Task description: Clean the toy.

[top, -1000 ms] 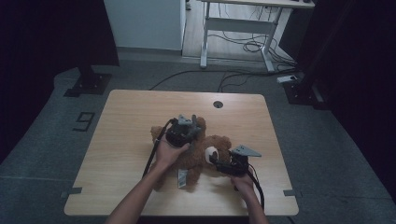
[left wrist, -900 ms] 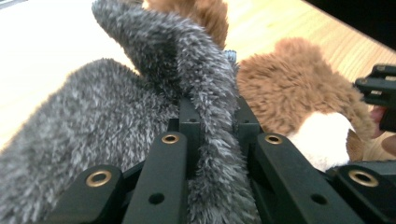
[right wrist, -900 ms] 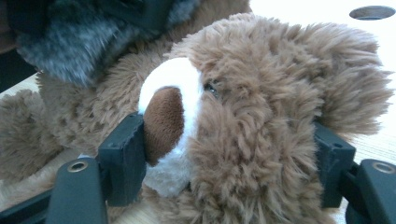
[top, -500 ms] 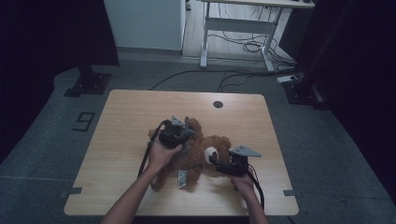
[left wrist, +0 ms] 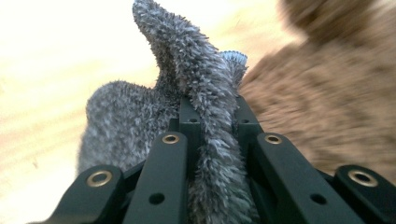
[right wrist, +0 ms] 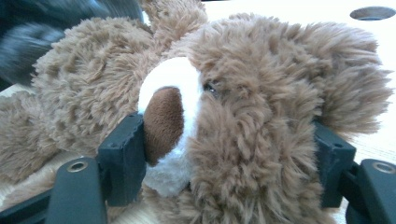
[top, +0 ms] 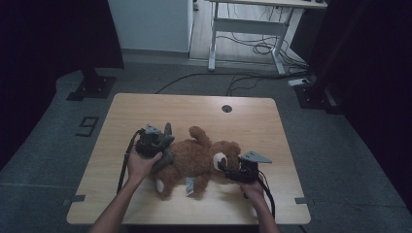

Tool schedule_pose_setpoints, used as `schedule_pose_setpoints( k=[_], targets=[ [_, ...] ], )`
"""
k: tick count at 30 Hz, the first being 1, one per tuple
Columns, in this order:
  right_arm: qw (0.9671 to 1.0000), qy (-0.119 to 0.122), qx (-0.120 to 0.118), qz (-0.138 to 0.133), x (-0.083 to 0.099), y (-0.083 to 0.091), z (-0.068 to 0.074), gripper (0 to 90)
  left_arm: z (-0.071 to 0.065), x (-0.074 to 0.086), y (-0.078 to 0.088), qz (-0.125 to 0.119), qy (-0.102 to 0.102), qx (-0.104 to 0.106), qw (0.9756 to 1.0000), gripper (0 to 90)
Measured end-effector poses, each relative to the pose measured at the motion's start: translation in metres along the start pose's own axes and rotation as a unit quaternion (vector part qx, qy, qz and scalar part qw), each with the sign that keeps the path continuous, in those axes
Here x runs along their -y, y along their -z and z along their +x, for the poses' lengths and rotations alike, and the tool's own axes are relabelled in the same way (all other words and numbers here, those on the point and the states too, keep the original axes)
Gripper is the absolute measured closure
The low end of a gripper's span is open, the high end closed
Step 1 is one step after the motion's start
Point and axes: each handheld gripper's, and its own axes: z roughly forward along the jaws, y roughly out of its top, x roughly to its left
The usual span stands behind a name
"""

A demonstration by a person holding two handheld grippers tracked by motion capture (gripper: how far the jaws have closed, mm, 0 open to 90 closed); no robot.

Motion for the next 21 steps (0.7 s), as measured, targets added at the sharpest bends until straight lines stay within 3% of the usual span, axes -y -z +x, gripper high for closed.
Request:
schedule_pose_setpoints(
  k=[3, 7, 11, 14, 19, 21],
  targets=[
    [1.0, -0.002, 0.0, -0.001, 0.0, 0.0, 0.0, 27.9, -0.026, -0.019, 0.018, -0.041, -0.03, 0.026, 0.9984, 79.0],
    [1.0, -0.003, 0.001, 0.0, 0.0, 0.0, 0.001, 27.9, -0.073, -0.045, 0.012, -0.053, -0.068, 0.066, 0.9941, 79.0],
    [1.0, -0.002, 0.002, -0.001, 0.0, 0.0, 0.001, 27.9, -0.119, -0.067, -0.027, -0.033, -0.091, 0.101, 0.9902, 78.9],
    [1.0, 0.0, 0.003, -0.003, 0.001, 0.0, 0.001, 27.9, -0.141, -0.075, -0.06, -0.013, -0.091, 0.113, 0.9892, 78.9],
    [1.0, -0.001, 0.003, -0.004, 0.001, 0.0, 0.002, 27.9, -0.169, -0.07, -0.11, 0.031, -0.111, 0.114, 0.9868, 78.7],
    [1.0, -0.005, 0.004, -0.002, 0.001, 0.0, 0.001, 27.9, -0.172, -0.066, -0.12, 0.035, -0.109, 0.115, 0.9867, 78.5]
  ],
)
